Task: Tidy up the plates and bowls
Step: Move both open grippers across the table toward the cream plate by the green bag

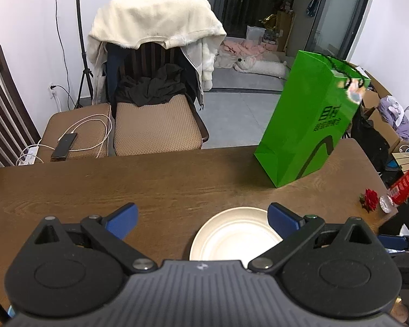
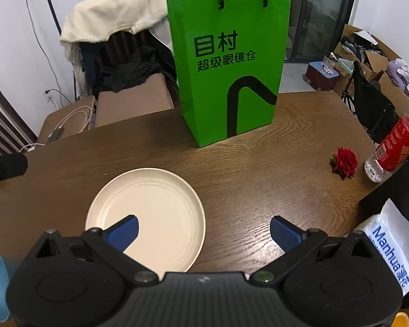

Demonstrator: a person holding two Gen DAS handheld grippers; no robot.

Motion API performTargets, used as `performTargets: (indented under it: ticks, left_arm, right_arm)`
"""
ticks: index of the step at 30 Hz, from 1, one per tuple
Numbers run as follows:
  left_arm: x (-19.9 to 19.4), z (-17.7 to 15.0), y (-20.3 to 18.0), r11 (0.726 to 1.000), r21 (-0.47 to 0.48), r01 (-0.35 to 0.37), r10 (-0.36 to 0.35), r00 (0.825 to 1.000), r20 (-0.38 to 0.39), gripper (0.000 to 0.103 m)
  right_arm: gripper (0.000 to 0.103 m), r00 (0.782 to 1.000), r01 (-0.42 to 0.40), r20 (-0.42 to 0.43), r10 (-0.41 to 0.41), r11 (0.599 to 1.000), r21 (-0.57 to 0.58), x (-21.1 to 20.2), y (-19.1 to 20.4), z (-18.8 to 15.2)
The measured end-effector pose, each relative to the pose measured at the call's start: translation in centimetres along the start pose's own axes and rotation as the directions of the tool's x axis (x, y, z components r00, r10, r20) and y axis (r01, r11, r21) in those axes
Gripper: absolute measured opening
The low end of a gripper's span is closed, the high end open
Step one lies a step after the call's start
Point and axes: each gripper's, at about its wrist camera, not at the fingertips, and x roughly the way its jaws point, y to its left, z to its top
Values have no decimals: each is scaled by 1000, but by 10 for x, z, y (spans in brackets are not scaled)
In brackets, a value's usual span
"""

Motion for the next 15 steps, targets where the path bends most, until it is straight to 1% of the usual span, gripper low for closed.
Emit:
performTargets:
  ticks: [6, 15]
  left_arm:
    - [34, 1, 6, 1000, -17, -17, 16, 999, -41, 103]
    - [75, -10, 10, 999, -25, -37, 34, 995, -95, 102]
  right_arm:
    - [103, 1000, 7, -18, -7, 1000, 15, 23, -6, 9]
    - [101, 998, 25, -61, -23, 999, 37, 61, -15, 8]
